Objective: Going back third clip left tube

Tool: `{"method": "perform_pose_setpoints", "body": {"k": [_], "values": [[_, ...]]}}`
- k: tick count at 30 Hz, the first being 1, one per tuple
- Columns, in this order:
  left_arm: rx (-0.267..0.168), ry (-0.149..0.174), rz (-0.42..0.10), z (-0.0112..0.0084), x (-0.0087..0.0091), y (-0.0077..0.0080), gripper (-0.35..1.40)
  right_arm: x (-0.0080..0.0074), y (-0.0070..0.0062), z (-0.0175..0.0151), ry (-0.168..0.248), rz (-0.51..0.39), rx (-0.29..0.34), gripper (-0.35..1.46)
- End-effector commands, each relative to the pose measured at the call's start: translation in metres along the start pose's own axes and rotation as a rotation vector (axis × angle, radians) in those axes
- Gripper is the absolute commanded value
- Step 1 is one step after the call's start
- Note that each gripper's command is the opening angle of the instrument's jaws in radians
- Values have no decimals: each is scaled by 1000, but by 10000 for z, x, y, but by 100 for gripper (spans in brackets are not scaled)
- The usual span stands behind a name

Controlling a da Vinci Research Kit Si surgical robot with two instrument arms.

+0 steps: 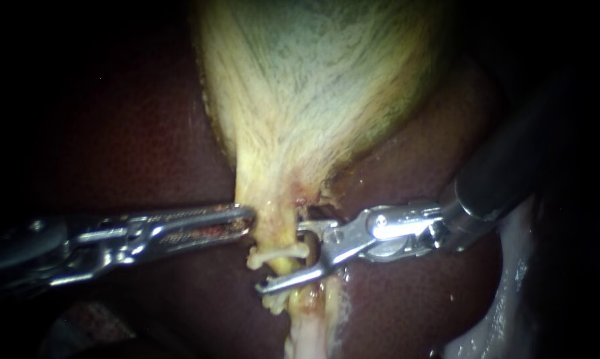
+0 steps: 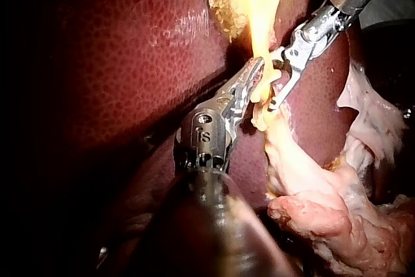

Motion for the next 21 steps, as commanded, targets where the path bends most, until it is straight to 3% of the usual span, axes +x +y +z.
{"method": "perform_pose_setpoints", "body": {"k": [1,14,21], "values": [[1,0,1,0,0,0,-35,-1,-2,-4,0,1,1,58],[2,1,1,-1,0,1,-35,-14,-35,-86,1,-22,-10,60],[2,1,1,-1,0,2,-35,2,-35,-114,3,-89,-13,60]]}}
